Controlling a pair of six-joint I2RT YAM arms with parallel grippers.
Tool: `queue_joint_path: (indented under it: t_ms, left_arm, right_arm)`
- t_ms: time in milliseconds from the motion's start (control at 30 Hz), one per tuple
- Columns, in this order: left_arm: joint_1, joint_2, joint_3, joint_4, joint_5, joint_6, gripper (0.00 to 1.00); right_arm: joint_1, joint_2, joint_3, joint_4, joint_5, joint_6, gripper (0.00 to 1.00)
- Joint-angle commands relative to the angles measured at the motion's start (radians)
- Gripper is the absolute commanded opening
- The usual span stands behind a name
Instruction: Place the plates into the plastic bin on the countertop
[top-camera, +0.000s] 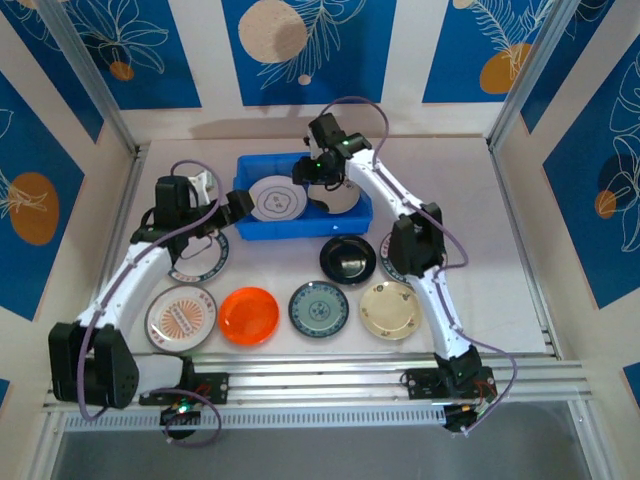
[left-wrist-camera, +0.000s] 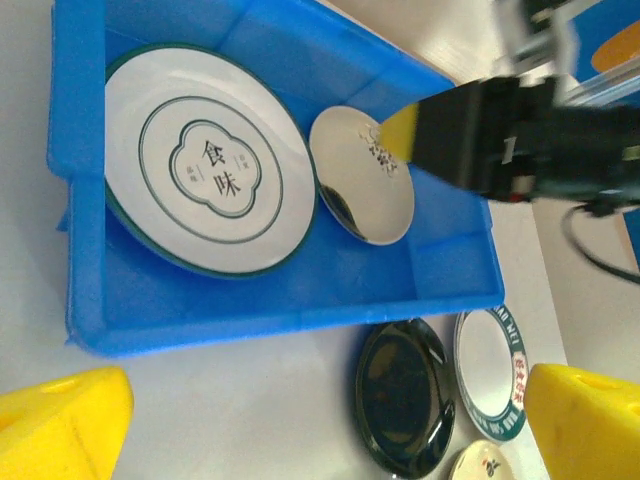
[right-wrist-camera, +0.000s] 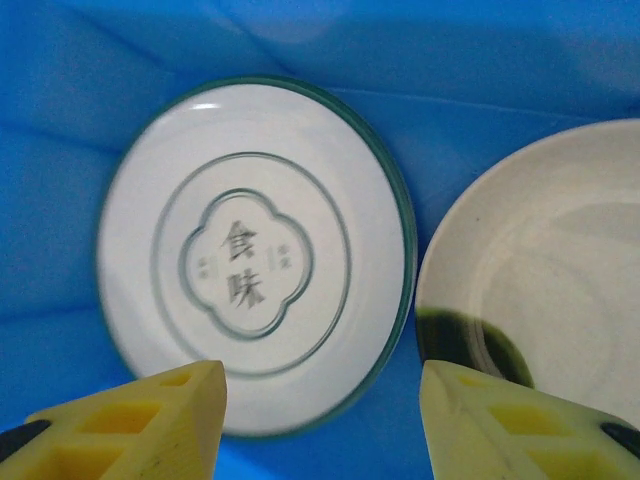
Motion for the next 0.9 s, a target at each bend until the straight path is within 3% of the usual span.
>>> queue_joint_path:
  t_ms: [0, 167, 400, 600, 867]
  left_arm:
    - [-0.01, -0.103, 0.016, -0.146, 0.003, 0.077, 1.0]
    - [-0.011, -0.218, -0.019, -0.257, -0.004, 0.083, 1.0]
    - [-0.011, -0.349, -0.162, -0.141, 0.057, -0.04, 1.0]
    - [-0.01, -0.408, -0.253, -0.086, 0.083, -0.121, 1.0]
    - [-0.01, -0.447, -0.285, -0.099, 0.092, -0.14, 1.0]
  right_arm:
    - [0.02, -0.196, -0.118, 0.079, -0.052, -0.084, 0.54]
    - [0.073, -0.382, -0.322, 0.11, -0.163, -0.119, 0.55]
    - [0.194, -0.544, -0.661, 0.228, -0.301, -0.073, 0.54]
    - [0.303, -0.526, -0.829, 0.294, -0.333, -0.033, 0.54]
    - [0.353, -0.417, -0.829, 0.266, -0.378, -0.044, 0.5]
